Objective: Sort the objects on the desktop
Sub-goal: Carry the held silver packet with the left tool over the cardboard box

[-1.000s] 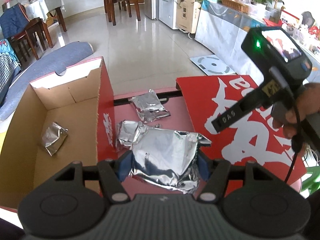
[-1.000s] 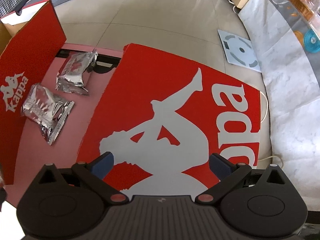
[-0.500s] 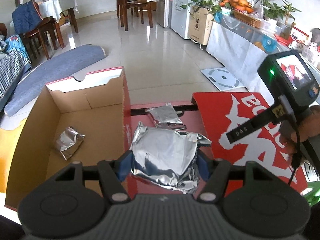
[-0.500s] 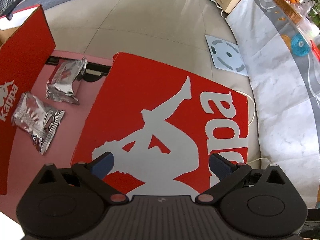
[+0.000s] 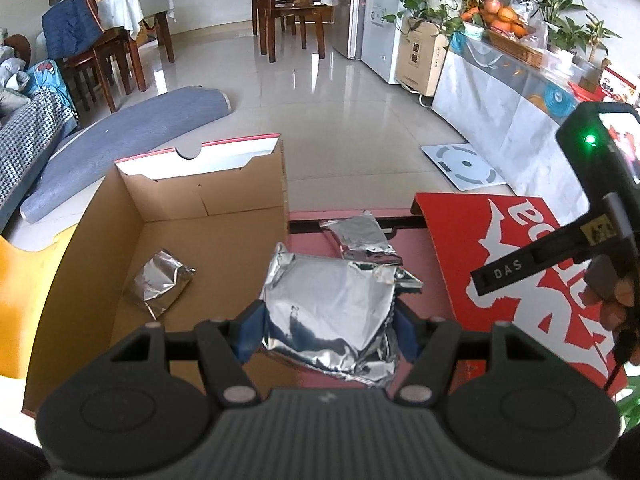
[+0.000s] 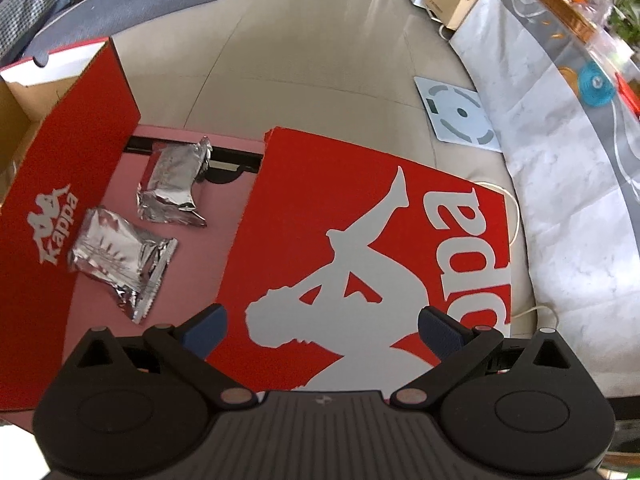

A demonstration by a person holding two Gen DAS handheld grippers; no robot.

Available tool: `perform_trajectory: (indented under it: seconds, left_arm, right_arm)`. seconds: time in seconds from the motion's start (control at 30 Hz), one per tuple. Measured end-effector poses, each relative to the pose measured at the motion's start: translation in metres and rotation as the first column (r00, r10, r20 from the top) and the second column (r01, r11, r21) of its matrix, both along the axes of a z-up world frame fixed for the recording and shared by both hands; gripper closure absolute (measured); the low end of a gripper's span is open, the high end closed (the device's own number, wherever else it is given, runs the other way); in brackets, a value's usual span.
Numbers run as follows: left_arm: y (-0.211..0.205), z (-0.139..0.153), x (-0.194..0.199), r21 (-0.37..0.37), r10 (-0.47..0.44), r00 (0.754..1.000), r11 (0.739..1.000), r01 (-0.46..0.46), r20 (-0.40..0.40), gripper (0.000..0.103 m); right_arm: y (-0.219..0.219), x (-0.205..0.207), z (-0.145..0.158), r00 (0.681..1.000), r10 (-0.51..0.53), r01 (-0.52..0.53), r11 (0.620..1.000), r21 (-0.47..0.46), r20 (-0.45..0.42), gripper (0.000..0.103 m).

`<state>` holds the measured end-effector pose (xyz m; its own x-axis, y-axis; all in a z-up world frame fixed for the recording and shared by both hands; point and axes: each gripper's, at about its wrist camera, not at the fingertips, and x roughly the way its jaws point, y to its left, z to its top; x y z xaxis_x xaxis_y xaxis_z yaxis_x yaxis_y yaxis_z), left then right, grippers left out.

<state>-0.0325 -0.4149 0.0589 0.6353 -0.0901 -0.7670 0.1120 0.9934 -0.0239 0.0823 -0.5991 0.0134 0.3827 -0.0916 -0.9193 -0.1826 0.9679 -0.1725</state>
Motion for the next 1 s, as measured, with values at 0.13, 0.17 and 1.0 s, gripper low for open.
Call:
perform_trajectory:
  seconds: [0.13, 0.17, 1.0]
  left_arm:
    - [0.007, -0.001, 0.000, -0.007, 0.015, 1.000, 1.000, -0.015, -0.003, 0.040]
    - [0.009, -0.001, 0.000, -0.008, 0.019, 1.000, 1.000, -0.019, -0.003, 0.040]
    - [0.061, -0.026, 0.012, -0.008, 0.139, 0.989, 0.990, -0.140, -0.055, 0.040]
  right_arm:
    - [0.005, -0.005, 0.002, 1.000, -0.007, 0.007, 1.000, 0.022, -0.010, 0.002]
    - [0.006, -0.005, 0.001, 1.000, -0.008, 0.009, 1.000, 0.025, -0.013, 0.002]
    - [0.031, 0.007, -0.018, 0.998, 0.004, -0.003, 1.000, 0.017, -0.063, 0.002]
